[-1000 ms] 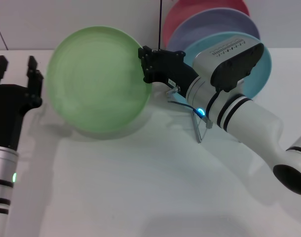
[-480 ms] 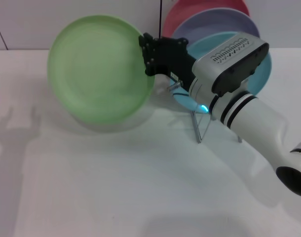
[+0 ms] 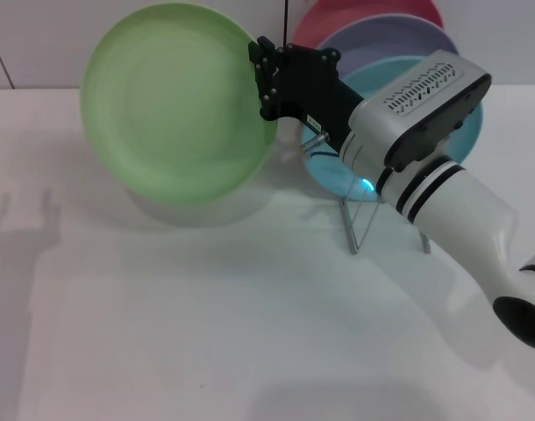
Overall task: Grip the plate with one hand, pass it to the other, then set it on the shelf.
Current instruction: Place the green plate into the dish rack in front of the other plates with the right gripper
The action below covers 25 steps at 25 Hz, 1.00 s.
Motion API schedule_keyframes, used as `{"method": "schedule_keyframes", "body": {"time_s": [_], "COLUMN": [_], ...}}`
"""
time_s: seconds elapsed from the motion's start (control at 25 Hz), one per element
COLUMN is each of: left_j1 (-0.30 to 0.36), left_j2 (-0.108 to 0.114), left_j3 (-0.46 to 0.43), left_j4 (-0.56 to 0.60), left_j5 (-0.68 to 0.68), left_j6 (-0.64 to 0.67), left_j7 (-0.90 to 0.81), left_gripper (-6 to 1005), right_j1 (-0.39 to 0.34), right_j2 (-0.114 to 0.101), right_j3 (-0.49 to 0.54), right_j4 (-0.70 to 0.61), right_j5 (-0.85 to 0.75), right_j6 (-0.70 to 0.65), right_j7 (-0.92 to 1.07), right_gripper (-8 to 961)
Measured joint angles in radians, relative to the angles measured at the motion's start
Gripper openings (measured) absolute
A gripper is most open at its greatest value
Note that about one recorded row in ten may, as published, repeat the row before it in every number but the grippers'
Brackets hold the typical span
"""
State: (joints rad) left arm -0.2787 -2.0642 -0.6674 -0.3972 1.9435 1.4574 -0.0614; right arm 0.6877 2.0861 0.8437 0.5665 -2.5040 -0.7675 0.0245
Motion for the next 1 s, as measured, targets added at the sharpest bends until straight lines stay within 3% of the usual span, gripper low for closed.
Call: {"method": "schedule_keyframes", "body": {"time_s": [0.64, 1.0], "left_j1": [-0.01, -0.013], "left_j2": [-0.001, 0.0], "left_j3": [-0.001, -0.02], "left_j4": [0.009, 0.009], "left_j5": [0.005, 0.002], "left_j6": [0.009, 0.021], "left_j7": [-0.003, -0.003], "left_gripper": [554, 555], "right_j1": [-0.04, -0.067], "right_j2": [0.003, 0.002], "right_j3": [0.0, -0.011], "right_j4": [-0.004, -0.036], "right_j5": [0.002, -0.001], "right_j6": [-0.094, -0.235], "right_j7": [-0.08, -0.19], "right_gripper": [31, 29]}}
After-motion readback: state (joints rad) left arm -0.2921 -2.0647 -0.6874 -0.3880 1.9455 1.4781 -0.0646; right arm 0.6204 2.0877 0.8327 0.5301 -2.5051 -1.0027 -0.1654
